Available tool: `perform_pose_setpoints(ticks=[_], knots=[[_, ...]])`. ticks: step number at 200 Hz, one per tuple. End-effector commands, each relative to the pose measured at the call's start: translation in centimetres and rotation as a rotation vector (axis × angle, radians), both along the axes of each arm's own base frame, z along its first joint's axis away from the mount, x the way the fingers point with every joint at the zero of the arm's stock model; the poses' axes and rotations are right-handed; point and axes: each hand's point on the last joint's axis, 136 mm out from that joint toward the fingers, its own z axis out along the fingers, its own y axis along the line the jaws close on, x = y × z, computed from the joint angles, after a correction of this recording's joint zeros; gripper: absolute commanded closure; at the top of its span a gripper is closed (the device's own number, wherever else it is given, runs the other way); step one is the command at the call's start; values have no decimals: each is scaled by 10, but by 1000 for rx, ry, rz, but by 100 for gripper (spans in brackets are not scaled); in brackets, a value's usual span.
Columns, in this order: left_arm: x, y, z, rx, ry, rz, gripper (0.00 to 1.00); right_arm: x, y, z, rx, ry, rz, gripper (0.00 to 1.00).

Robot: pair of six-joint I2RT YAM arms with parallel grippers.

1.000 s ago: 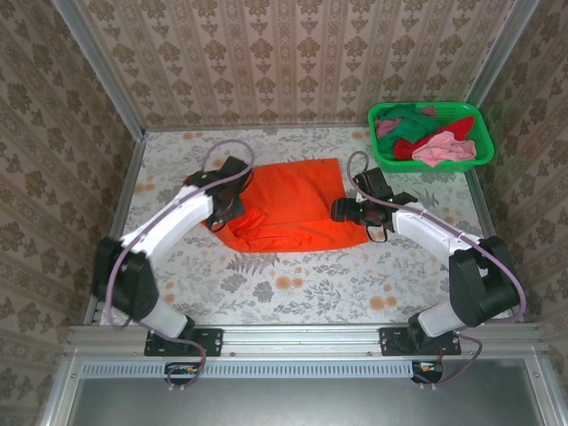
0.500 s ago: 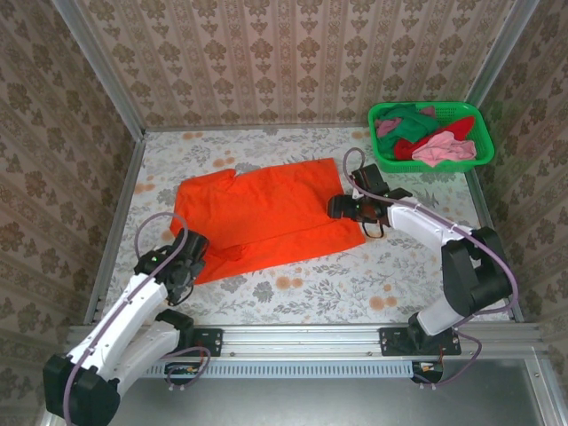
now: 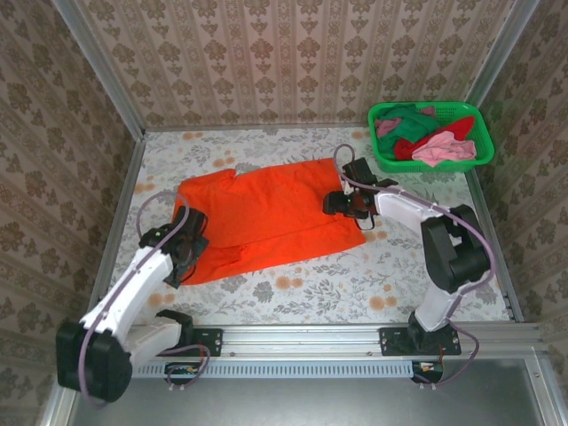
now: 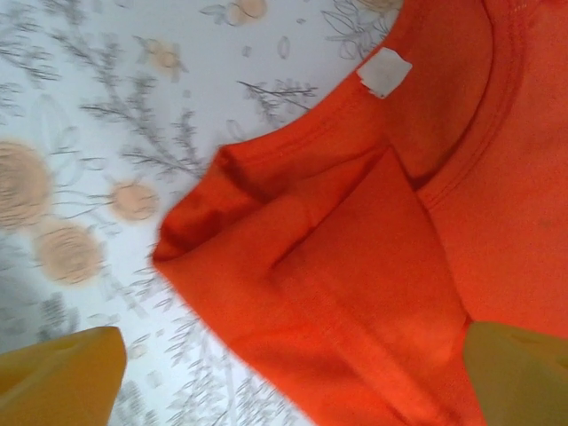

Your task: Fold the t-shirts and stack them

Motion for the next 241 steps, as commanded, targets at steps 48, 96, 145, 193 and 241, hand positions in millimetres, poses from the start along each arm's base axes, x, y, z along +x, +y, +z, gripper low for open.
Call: perform_pose_setpoints(ticks=[48,96,145,193,241], knots=[[72,-40,-57,-169,99,-177,24,14,-8,-37,-28,121,-82,36],[131,-54,-71,-166,111,-294,25,7,-35,-60,-20,182,-218,35],[189,-66,-31,-129,12,-367,18,28,-47,-36,-13,129,-228,33],[183,-54,1,-146,-73,-340,0,37,-40,14,46,10,-206,32],[181,-57,-7,-179,14,-358,20,33,-39,9,50,23,-208,31]])
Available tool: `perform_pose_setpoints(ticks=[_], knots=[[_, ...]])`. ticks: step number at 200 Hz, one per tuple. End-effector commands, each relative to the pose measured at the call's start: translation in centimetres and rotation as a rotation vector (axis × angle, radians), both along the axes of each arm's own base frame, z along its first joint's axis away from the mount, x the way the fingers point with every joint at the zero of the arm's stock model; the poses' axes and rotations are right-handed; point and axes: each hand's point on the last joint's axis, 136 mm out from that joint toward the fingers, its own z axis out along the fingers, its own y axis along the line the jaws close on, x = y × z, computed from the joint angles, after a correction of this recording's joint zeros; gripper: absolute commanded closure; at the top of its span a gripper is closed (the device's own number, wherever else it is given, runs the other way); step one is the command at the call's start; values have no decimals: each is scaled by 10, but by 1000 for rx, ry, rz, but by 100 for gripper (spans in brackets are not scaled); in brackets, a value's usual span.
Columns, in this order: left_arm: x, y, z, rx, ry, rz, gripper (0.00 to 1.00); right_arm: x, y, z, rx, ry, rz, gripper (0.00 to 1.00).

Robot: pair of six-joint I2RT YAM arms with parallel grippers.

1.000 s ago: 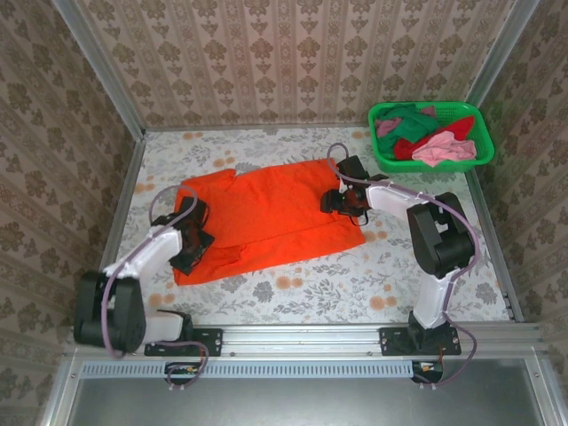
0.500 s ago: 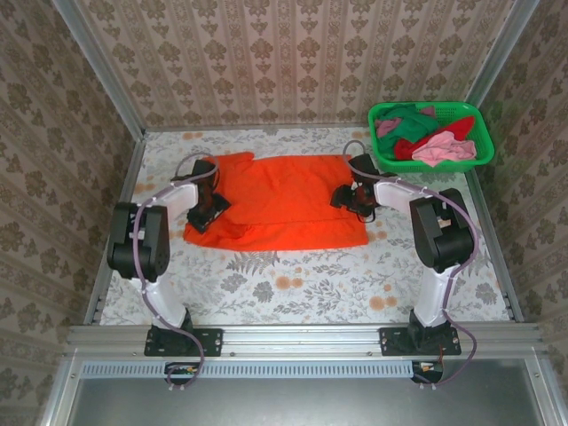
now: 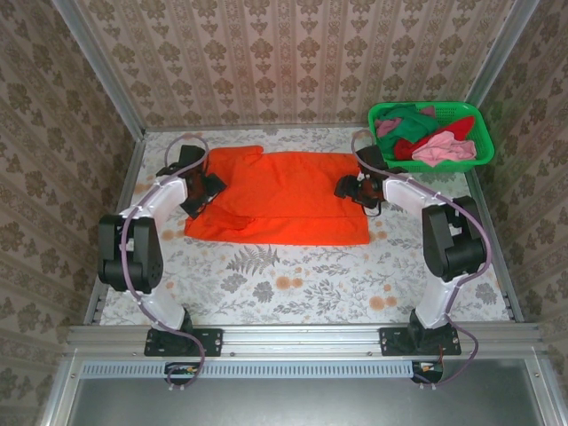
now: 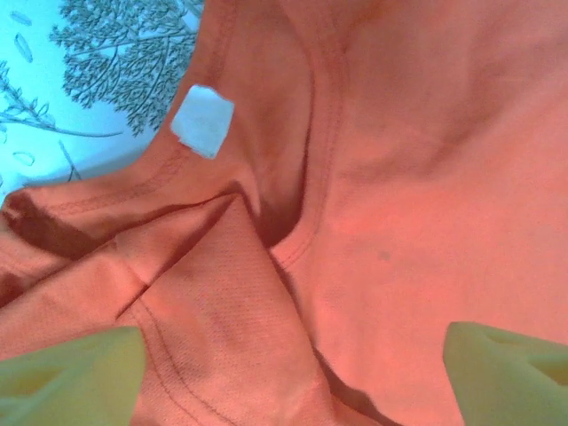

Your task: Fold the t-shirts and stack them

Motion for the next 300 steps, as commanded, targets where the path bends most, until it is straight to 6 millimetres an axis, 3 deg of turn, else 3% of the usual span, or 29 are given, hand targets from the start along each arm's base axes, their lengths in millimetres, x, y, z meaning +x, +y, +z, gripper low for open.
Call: perform_pose_setpoints(ticks=[1,60,90,101,129,146,205,238,270,283,300], knots=[[-8,-3,-10,-5,88,-31,20,-5,1,1,-1,11,12,31],[-9,5,-31,49,168,-28,36,-12,-1,-2,-2,17,7,31],[-11,6,-45,50,204,-24,39,-14,-1,-2,1,18,8,31],[-11,7,-47,53,211,-22,47,-14,-1,-1,2,16,8,31],[-14,8,-38,54,201,-7,82,-16,-1,2,-2,13,14,31],[-23,8,-28,48,189,8,88,-17,-3,2,-4,14,14,31],[-86,13,0,-8,176,113,89,-19,0,-6,3,32,26,31],[-147,21,4,23,251,139,90,-17,4,-8,9,40,43,31],[-206,27,-4,8,318,190,89,-15,6,-8,16,42,53,31],[-224,24,-9,-23,329,210,84,-16,6,-8,15,45,57,31],[-240,15,-18,-82,341,230,64,-16,6,-7,15,43,62,31]])
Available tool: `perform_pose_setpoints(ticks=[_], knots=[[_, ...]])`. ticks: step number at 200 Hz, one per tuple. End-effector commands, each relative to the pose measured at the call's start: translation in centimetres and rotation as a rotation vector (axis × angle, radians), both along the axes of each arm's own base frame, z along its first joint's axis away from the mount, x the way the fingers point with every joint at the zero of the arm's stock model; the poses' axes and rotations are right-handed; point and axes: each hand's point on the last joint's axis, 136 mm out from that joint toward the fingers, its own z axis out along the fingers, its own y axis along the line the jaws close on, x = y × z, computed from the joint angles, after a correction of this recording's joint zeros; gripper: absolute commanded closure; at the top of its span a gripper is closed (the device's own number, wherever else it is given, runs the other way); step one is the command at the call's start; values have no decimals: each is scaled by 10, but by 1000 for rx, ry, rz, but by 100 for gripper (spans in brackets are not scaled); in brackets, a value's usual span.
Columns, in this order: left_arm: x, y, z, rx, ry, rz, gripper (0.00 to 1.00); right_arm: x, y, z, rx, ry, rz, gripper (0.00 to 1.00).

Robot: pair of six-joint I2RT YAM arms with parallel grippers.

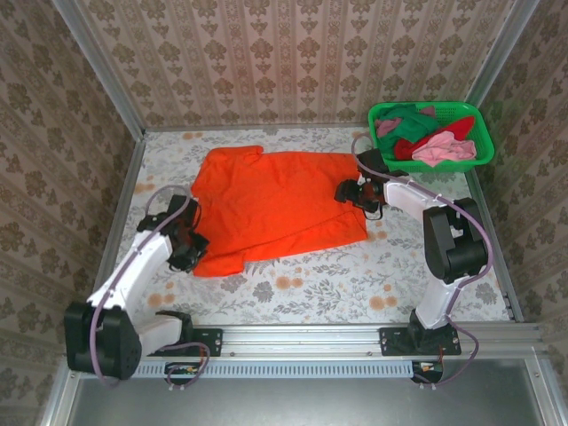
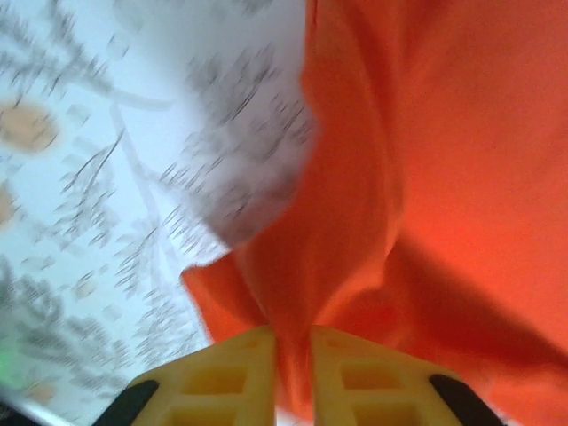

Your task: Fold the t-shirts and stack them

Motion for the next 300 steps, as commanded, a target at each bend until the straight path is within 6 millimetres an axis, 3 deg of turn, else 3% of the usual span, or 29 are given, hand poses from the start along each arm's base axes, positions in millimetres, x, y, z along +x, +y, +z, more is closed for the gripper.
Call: perform_pose_setpoints(ticks=[1,25,51,64,94,140,169,218,251,273,300], knots=[[-35,-7,-11,-58,83,79,62,-2,4,-1,4,19,26,31],[-38,-10,-3,-58,43,59,20,0,5,4,8,8,31,31],[-24,-3,4,-34,19,29,12,0,9,7,0,1,52,30],[-16,3,3,-17,29,19,13,-2,11,9,-3,0,58,30],[-5,23,-4,18,54,1,26,-9,11,9,-4,1,51,30],[2,26,-33,-36,69,-26,43,-19,6,9,-11,4,28,30],[17,29,-43,-41,67,-46,46,-22,6,9,-10,9,22,30],[3,31,-62,-37,161,-43,48,-25,2,10,-22,10,6,30],[1,35,-43,-11,99,-29,39,-27,1,9,-22,12,-1,30],[-11,38,-37,-3,85,-15,42,-28,1,5,-20,17,-3,30],[-25,35,-50,-35,127,0,47,-26,6,2,-5,22,-2,30]])
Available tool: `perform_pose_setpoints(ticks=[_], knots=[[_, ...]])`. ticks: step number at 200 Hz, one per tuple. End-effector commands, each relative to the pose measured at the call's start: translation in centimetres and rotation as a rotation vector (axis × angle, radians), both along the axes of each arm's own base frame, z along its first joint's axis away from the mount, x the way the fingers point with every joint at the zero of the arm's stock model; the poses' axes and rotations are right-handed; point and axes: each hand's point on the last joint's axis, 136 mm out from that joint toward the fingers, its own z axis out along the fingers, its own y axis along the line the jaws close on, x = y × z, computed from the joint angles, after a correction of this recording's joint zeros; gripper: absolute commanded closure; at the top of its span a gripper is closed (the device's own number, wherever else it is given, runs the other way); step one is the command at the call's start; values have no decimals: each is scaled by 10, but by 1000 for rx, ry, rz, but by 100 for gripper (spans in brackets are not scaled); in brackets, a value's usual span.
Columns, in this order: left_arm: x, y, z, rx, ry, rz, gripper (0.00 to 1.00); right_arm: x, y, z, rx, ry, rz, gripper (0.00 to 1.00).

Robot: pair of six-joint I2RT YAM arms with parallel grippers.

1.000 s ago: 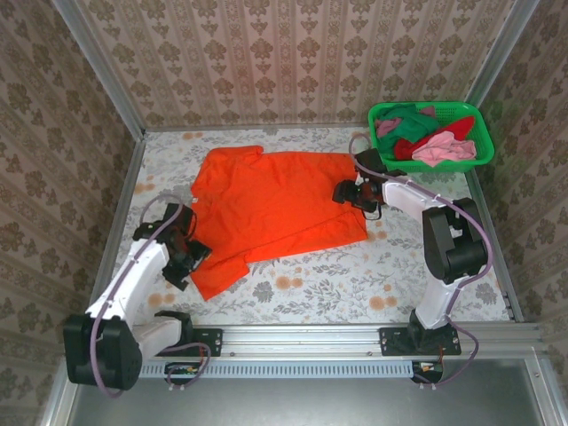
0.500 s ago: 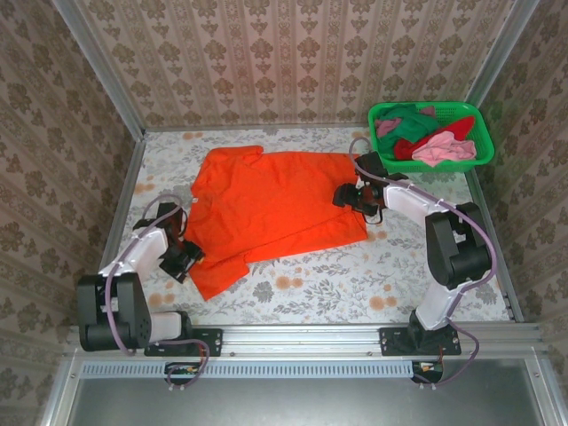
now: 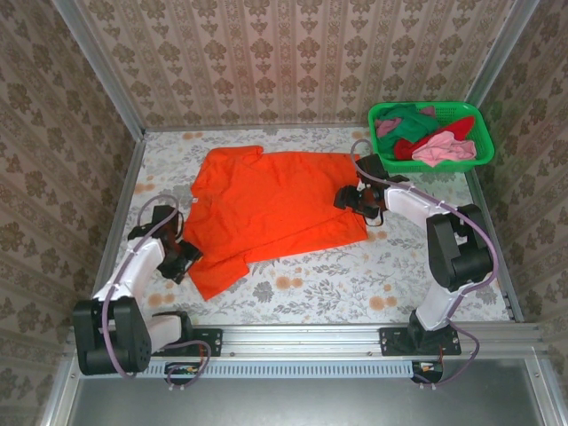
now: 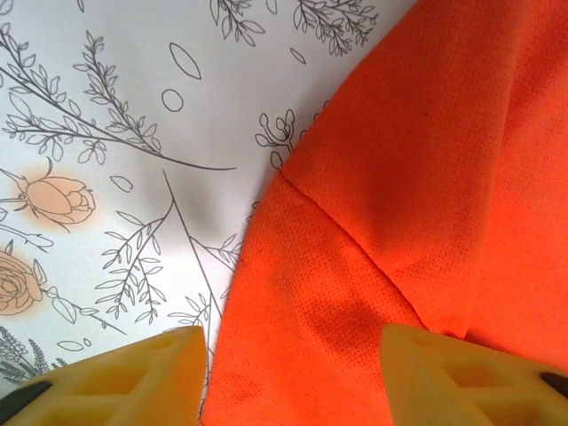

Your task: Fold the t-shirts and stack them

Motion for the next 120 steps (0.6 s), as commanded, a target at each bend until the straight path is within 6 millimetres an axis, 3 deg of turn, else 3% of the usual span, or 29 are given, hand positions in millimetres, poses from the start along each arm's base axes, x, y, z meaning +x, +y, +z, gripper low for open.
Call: perform_pose_setpoints(ticks=[1,72,120], knots=[[-30,1,-18,-13,113,22,47,-3,2,2,3,4,-16,30],[-15,-8,-49,-62,140,3,46,-1,5,7,4,-2,-2,30],[-12,0,-22,0,133,-13,49,-3,3,9,-2,-13,-13,30]])
